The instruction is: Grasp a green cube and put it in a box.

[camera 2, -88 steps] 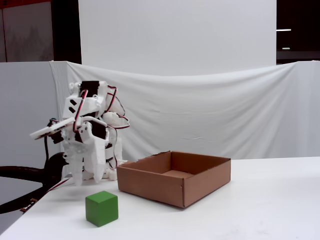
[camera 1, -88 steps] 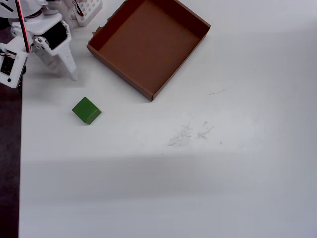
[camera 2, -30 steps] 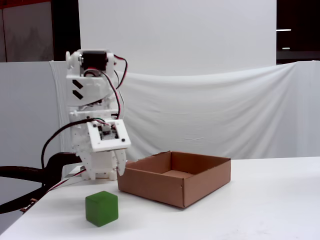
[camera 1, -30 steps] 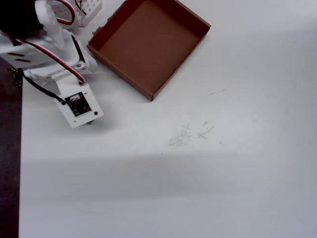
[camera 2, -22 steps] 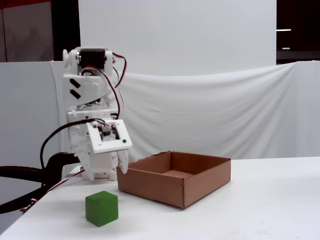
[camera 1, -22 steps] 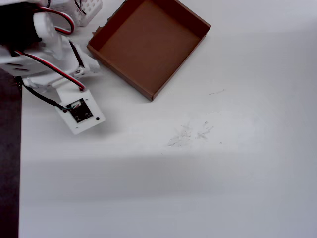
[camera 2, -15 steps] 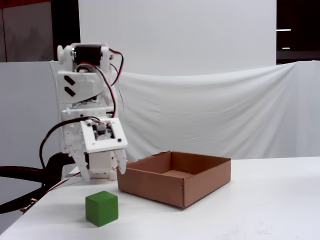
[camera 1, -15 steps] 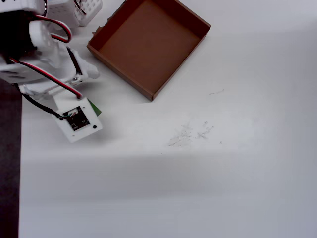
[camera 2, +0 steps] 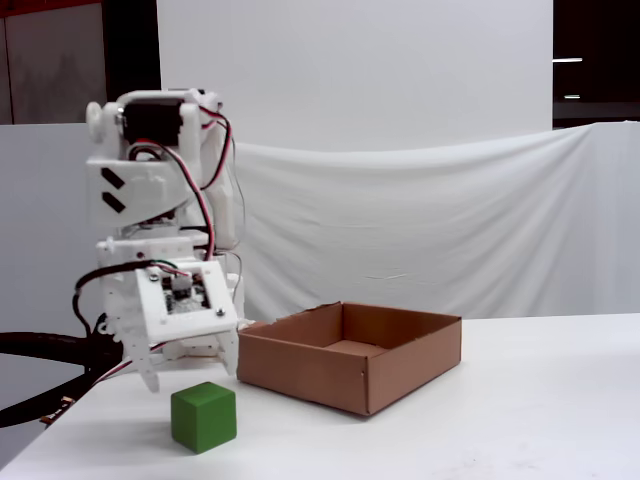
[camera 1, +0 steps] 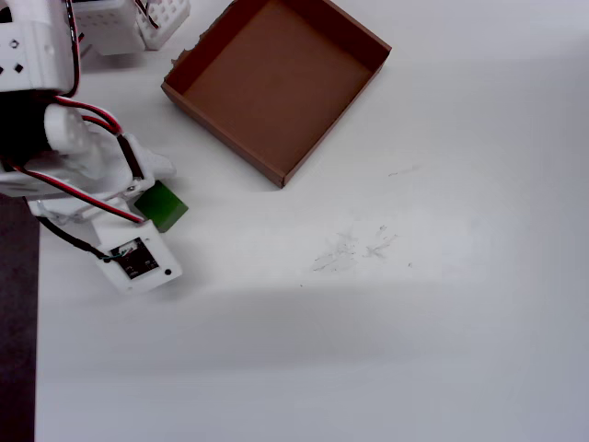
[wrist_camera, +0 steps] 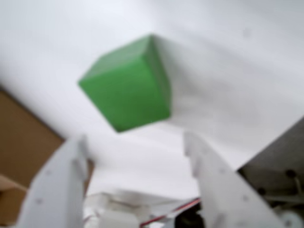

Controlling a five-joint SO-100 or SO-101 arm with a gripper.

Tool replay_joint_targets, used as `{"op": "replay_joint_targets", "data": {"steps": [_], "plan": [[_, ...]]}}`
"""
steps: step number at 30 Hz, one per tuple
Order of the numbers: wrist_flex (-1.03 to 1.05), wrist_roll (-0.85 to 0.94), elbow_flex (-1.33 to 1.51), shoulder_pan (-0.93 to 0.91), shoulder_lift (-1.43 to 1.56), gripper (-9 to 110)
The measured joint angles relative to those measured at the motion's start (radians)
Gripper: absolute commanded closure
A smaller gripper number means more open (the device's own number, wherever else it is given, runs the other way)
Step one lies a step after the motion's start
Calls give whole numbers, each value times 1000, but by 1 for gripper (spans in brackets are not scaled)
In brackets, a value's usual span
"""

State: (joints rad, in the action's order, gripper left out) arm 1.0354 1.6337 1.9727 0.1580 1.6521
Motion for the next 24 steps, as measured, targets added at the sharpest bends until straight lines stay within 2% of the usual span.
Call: {"op": "replay_joint_targets", "data": {"steps": [8,24], "plan": [[46,0,-74,31,-86,73],[-26,48,-106,17,-112,74]]}}
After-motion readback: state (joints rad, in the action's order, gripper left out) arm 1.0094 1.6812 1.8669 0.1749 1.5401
